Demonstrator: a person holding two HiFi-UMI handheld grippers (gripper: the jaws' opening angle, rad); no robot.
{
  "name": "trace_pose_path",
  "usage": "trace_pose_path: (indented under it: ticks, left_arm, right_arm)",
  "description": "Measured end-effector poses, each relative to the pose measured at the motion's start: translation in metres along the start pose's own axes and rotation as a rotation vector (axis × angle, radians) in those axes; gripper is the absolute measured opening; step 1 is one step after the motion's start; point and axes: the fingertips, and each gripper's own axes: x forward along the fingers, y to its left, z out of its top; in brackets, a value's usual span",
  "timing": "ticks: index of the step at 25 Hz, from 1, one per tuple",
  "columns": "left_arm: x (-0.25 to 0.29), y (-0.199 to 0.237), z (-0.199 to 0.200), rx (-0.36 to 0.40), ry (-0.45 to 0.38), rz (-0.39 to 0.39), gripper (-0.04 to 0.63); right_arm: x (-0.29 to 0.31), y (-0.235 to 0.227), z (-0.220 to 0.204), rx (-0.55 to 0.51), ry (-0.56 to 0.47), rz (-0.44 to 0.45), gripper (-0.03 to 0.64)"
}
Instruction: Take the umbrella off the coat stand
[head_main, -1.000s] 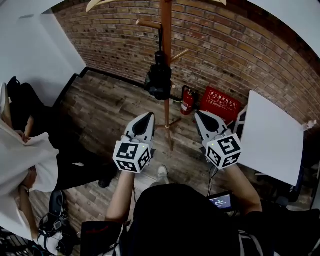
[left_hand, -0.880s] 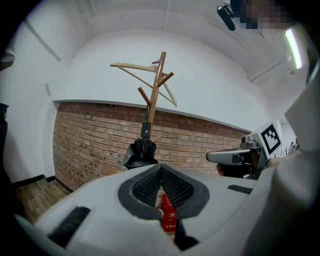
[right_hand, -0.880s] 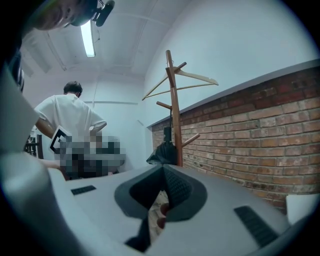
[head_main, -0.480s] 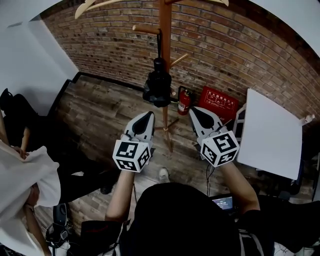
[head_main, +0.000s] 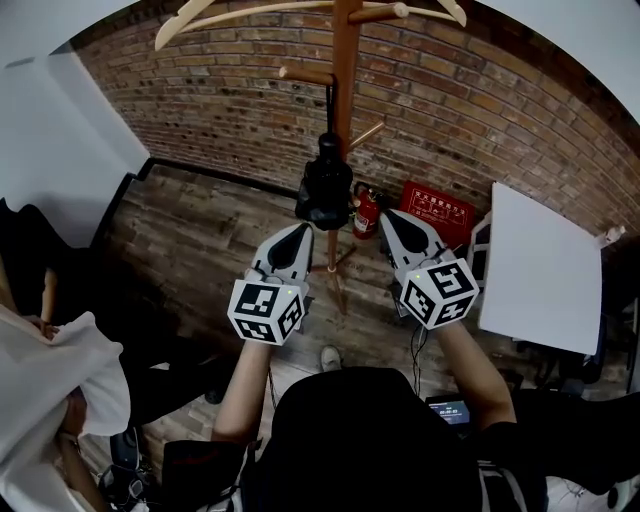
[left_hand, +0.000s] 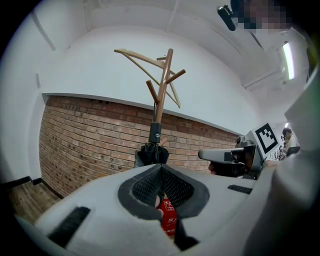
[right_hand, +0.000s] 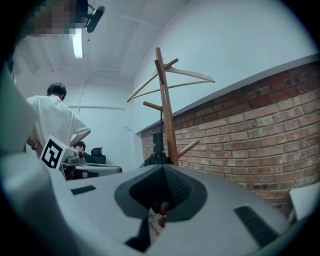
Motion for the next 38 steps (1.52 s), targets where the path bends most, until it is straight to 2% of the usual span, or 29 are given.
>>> trace_pose_path:
  ticks: [9,18,30,31,32,33,36,38]
  left_arm:
    - [0.009,0.014,0.001,-0.036,-0.014,0.057,0.017]
    - [0.023,0.007,0.001,-0.02,-0.014,0.103,0.017]
    - [0.037,0.011,0.015,-0.026,-0.085,0.186,0.023]
    - [0.039,0.011,0.016,-0.024,-0.086,0.19,0.057]
    - [0.041,0.012,0.016,-0.022,-0.084,0.191,0.136]
    - [0.043,0.012,0.016,-0.021,-0.082,0.192,0.183]
    - [0.047,0.013,0.017,-0.008,-0.09,0.215,0.222]
    - [0.049,0.015,0.017,-0.002,-0.098,0.232,0.303]
  right_arm:
    - [0.012,0.008,0.005,-0.035,-0.006,0.025,0.028]
    - [0.018,-0.006,0.009,-0.065,0.004,0.087,0.028]
    - [0.031,-0.026,0.011,-0.078,0.016,0.161,0.028]
    - [0.032,-0.027,0.011,-0.079,0.017,0.166,0.028]
    - [0.033,-0.028,0.011,-0.08,0.017,0.17,0.028]
    - [0.034,-0.029,0.011,-0.079,0.017,0.174,0.028]
    - [0.036,-0.032,0.01,-0.075,0.02,0.182,0.028]
    - [0.038,-0.033,0.009,-0.074,0.021,0.19,0.028]
